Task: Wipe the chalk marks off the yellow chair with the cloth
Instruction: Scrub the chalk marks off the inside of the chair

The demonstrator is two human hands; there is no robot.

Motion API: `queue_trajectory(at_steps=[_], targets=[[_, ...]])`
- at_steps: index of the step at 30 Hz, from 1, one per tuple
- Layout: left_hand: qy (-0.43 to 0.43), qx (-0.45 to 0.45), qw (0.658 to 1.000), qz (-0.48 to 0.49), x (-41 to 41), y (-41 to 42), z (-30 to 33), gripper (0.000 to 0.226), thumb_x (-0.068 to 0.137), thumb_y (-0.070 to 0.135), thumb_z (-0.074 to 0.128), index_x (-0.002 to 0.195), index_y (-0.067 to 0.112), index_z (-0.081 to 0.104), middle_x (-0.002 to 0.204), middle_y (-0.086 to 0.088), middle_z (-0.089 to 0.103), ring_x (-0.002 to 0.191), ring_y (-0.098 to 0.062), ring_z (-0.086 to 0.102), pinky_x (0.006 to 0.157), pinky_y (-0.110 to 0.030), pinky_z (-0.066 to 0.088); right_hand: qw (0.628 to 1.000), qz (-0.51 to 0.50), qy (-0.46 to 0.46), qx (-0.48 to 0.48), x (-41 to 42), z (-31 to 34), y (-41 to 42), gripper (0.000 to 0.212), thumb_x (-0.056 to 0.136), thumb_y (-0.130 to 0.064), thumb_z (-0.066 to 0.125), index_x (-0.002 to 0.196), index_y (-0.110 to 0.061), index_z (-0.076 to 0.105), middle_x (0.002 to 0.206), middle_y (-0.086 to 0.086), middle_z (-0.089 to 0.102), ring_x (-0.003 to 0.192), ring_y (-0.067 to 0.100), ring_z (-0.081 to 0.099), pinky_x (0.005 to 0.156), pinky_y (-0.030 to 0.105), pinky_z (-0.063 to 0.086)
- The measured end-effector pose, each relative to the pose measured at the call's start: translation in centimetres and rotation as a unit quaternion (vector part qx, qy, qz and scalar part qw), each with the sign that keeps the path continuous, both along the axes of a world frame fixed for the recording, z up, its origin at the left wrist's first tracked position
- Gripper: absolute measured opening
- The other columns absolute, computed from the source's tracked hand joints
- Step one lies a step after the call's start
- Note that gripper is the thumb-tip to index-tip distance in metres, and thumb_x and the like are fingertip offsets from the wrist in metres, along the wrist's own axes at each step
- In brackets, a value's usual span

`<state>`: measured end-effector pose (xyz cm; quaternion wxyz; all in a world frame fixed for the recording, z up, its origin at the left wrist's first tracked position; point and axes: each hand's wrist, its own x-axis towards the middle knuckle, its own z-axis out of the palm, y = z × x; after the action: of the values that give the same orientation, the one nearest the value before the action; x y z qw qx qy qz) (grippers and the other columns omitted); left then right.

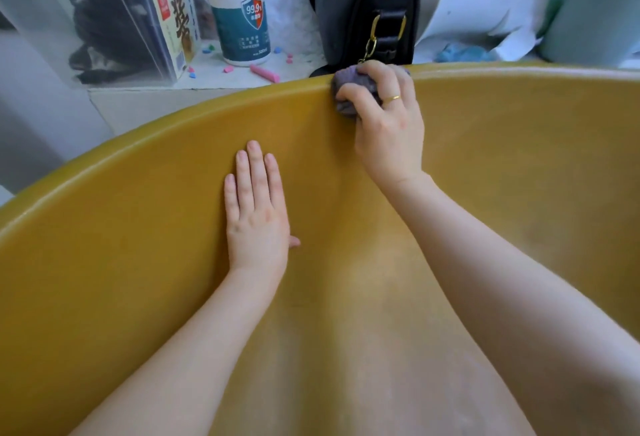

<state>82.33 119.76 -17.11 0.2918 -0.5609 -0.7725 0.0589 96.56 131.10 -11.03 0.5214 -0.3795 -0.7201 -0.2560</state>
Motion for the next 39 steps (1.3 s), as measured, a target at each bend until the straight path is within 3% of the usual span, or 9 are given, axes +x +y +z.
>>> queue_trajectory(at_steps=[4,7,14,19,23,26,30,33,39], targets=[[-0.008,0.007,1.000,0.000,0.3,0.0,-0.2,0.147,0.032,0.075,0.073,0.143,-0.001,0.012,0.152,-0.019,0.023,0.140,-0.031,0.026,0.115,-0.040,0.014,0.998,-0.002,0.042,-0.042,-0.5,-3.2,-1.4,0.020,0.085,-0.003,0.055,0.089,-0.015,0.070,0.105,0.014,0.065,0.098,0.027,0.046,0.076,0.033,0.048],[-0.018,0.002,1.000,0.005,0.6,0.2,-0.2,0.149,0.031,0.077,0.071,0.142,-0.001,0.010,0.152,-0.018,0.026,0.140,-0.031,0.028,0.113,-0.039,0.016,0.997,0.007,-0.017,-0.078,0.9,-8.1,-3.6,0.019,0.088,-0.004,0.054,0.093,-0.018,0.066,0.108,0.011,0.059,0.096,0.030,0.048,0.078,0.034,0.047],[0.005,-0.013,1.000,-0.016,1.4,0.6,0.2,0.150,0.040,0.076,0.068,0.143,0.000,-0.009,0.156,-0.018,0.010,0.144,-0.030,0.014,0.114,-0.042,-0.004,0.978,0.036,-0.096,-0.184,4.6,-17.6,-10.6,0.022,0.084,-0.011,0.049,0.094,-0.022,0.066,0.109,0.006,0.047,0.088,0.029,0.049,0.068,0.033,0.051],[0.005,-0.020,0.999,-0.033,1.1,0.9,0.0,0.148,0.035,0.076,0.070,0.143,0.004,0.002,0.154,-0.015,0.018,0.142,-0.029,0.021,0.115,-0.040,0.003,0.983,0.050,-0.079,-0.159,4.2,-15.3,-8.2,0.022,0.085,-0.009,0.050,0.096,-0.020,0.066,0.113,0.009,0.046,0.091,0.032,0.047,0.075,0.039,0.051],[-0.001,-0.018,0.999,-0.026,1.6,0.9,0.0,0.148,0.031,0.077,0.071,0.143,0.003,0.007,0.153,-0.015,0.024,0.141,-0.030,0.026,0.112,-0.036,0.008,0.994,0.039,0.044,-0.093,0.7,-8.7,-3.5,0.024,0.081,0.003,0.057,0.094,-0.014,0.068,0.107,0.021,0.060,0.092,0.032,0.047,0.079,0.039,0.047],[-0.008,-0.021,0.999,-0.036,1.8,0.9,0.0,0.144,0.044,0.072,0.071,0.143,0.000,-0.005,0.155,-0.021,0.008,0.143,-0.033,0.012,0.111,-0.040,-0.001,0.988,0.030,0.130,-0.084,-2.1,-5.8,-2.4,0.025,0.082,0.003,0.050,0.090,-0.009,0.071,0.104,0.023,0.061,0.094,0.029,0.044,0.080,0.039,0.047],[-0.011,-0.023,0.999,-0.030,2.7,0.9,0.9,0.145,0.044,0.070,0.073,0.144,-0.001,-0.004,0.155,-0.020,0.010,0.143,-0.034,0.015,0.113,-0.041,0.001,0.989,0.057,0.086,-0.103,-1.2,-5.7,-2.5,0.025,0.081,0.001,0.053,0.090,-0.012,0.072,0.105,0.020,0.063,0.095,0.028,0.045,0.078,0.036,0.047],[-0.001,-0.055,0.992,-0.109,2.9,1.5,1.2,0.141,0.059,0.059,0.075,0.141,0.003,-0.025,0.154,-0.019,-0.016,0.144,-0.031,-0.005,0.112,-0.040,-0.010,0.992,0.029,0.047,-0.110,2.4,-4.5,-1.7,0.024,0.077,0.001,0.060,0.091,-0.014,0.072,0.106,0.018,0.063,0.095,0.032,0.050,0.080,0.034,0.044],[-0.058,-0.119,0.980,-0.145,2.6,2.0,1.2,0.134,0.073,0.053,0.068,0.127,0.006,-0.044,0.139,-0.021,-0.044,0.134,-0.033,-0.031,0.105,-0.039,-0.020,0.955,-0.126,0.239,-0.123,11.5,-3.0,0.0,0.029,0.076,-0.005,0.047,0.096,-0.015,0.066,0.112,0.020,0.057,0.095,0.039,0.053,0.084,0.025,0.037]])
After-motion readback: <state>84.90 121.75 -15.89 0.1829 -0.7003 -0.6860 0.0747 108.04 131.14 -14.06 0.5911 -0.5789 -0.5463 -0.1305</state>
